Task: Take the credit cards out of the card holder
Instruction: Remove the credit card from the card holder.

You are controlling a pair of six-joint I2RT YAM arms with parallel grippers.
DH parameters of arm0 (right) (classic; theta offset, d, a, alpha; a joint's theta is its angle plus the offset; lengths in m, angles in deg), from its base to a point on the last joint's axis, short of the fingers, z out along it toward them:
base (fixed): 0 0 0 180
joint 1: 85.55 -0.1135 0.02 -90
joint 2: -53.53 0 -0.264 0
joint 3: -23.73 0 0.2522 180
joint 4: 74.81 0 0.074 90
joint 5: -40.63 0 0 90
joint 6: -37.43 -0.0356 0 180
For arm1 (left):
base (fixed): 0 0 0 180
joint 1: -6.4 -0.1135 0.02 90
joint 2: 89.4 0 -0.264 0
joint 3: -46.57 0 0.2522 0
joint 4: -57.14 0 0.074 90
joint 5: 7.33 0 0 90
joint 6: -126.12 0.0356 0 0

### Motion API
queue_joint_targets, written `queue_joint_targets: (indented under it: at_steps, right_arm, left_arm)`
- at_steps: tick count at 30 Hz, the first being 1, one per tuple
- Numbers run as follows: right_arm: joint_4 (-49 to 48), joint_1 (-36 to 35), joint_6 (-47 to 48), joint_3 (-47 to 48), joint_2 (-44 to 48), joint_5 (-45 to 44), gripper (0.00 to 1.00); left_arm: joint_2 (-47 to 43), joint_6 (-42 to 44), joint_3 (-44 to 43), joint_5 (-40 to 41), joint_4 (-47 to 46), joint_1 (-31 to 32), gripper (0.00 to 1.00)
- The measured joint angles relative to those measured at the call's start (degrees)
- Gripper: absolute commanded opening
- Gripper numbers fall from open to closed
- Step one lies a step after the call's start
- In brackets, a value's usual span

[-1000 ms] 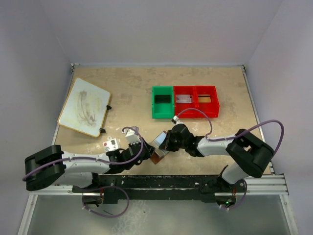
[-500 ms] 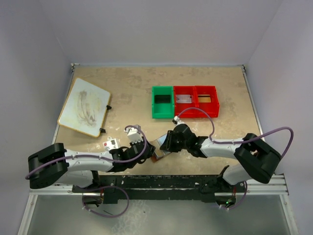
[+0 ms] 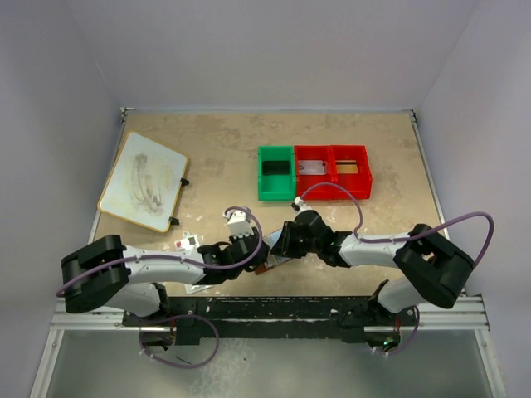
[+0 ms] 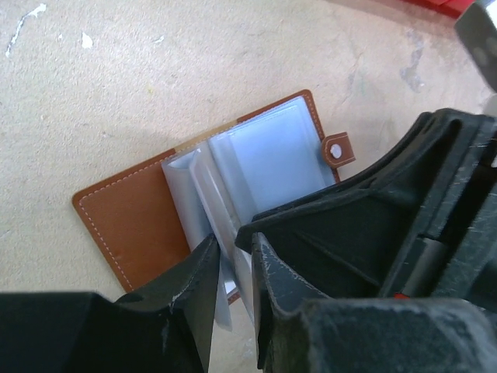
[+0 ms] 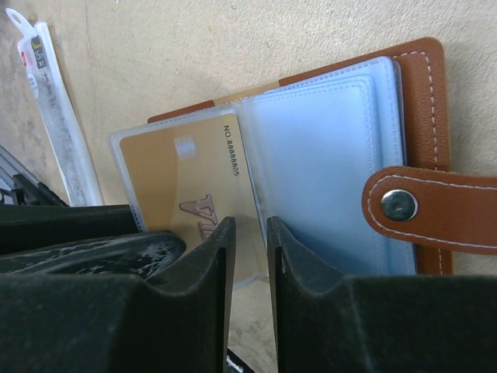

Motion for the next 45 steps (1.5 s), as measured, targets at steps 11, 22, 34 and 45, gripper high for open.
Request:
queue_joint_targets:
  at_steps: [11, 22, 34, 45]
  right_arm:
    - [-1.3, 0.0, -0.6, -1.3, 1.1, 0.1, 0.34]
    - [-4.7, 1.7, -0.8, -3.9, 1.6, 2.2, 0.31]
    - [-10.3, 3.5, -1.4, -6.6, 1.6, 7.1, 0.31]
    - [-10.6, 3.6, -1.2, -6.5, 1.0, 7.6, 0.3]
  left_arm:
    - [3.5, 0.0, -1.9, -0.6, 4.1, -0.1, 0.16]
    - [4.2, -1.6, -2.3, -0.4, 2.8, -0.3, 0.05]
    - [0.6, -3.9, 4.5, -0.2, 0.5, -0.6, 0.23]
    - [-1.1, -4.4, 4.5, 1.6, 5.7, -0.6, 0.21]
